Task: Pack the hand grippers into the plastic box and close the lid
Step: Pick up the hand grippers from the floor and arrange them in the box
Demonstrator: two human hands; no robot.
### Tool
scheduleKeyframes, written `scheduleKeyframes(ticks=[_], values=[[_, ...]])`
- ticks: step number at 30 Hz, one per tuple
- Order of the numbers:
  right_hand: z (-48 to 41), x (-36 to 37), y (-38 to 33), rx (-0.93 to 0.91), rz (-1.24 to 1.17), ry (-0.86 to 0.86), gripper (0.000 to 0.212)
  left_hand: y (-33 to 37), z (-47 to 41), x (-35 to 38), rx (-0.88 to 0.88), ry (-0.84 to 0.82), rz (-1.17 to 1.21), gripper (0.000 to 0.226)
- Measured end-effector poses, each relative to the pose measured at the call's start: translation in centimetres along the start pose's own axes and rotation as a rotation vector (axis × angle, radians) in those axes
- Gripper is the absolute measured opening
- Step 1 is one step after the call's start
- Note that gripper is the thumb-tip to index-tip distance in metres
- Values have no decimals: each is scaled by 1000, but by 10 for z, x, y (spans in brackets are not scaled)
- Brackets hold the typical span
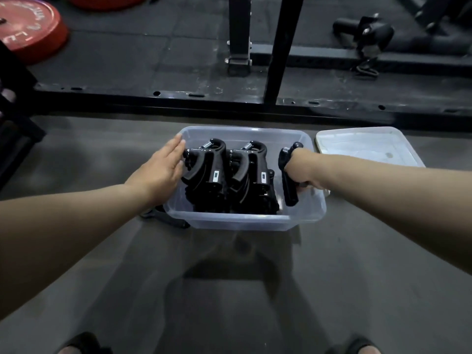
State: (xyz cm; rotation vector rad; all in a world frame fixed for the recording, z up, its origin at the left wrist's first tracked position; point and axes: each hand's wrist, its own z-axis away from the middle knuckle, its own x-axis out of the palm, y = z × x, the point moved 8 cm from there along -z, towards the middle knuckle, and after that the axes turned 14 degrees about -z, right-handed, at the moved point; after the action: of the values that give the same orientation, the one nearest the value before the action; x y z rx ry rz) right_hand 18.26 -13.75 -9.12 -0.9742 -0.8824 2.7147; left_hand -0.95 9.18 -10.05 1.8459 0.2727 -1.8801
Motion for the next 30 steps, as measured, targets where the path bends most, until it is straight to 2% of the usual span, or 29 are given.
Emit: scheduleKeyframes(ticks=[2, 4, 5, 6, 8, 11, 13, 16, 19, 22, 30], values=[[-7, 13, -2, 5, 318, 56, 22, -1, -1, 0, 2, 4, 21, 55], [-15, 28, -3, -30, 435, 101, 33, -2, -1, 1, -7, 3, 30, 55], [-20, 31, 3, -43, 390, 119, 36, -2, -1, 1, -9, 2, 25, 55], [-17, 33, 14, 17, 292, 125, 38, -1, -1, 1, -7, 1, 20, 56], [-15, 40, 29, 103, 5, 134, 36, -1, -1, 1, -6, 5, 18, 56], [-13, 50, 41, 137, -113, 36, 19, -2, -2, 2, 1, 8, 27, 56], [-11, 56, 52, 207, -220, -5, 29, -3, -3, 3, 5, 4, 31, 56], [-8, 61, 58, 274, -363, -63, 31, -4, -3, 5, 1, -2, 33, 56], [-2, 63, 53, 258, -363, -122, 25, -4, -4, 5, 12, 6, 37, 56], [8, 72, 51, 260, -350, -253, 23, -4, -4, 4, 9, 14, 42, 56], [16, 65, 43, 214, -406, -202, 25, -1, -2, 1, -10, 13, 35, 56]])
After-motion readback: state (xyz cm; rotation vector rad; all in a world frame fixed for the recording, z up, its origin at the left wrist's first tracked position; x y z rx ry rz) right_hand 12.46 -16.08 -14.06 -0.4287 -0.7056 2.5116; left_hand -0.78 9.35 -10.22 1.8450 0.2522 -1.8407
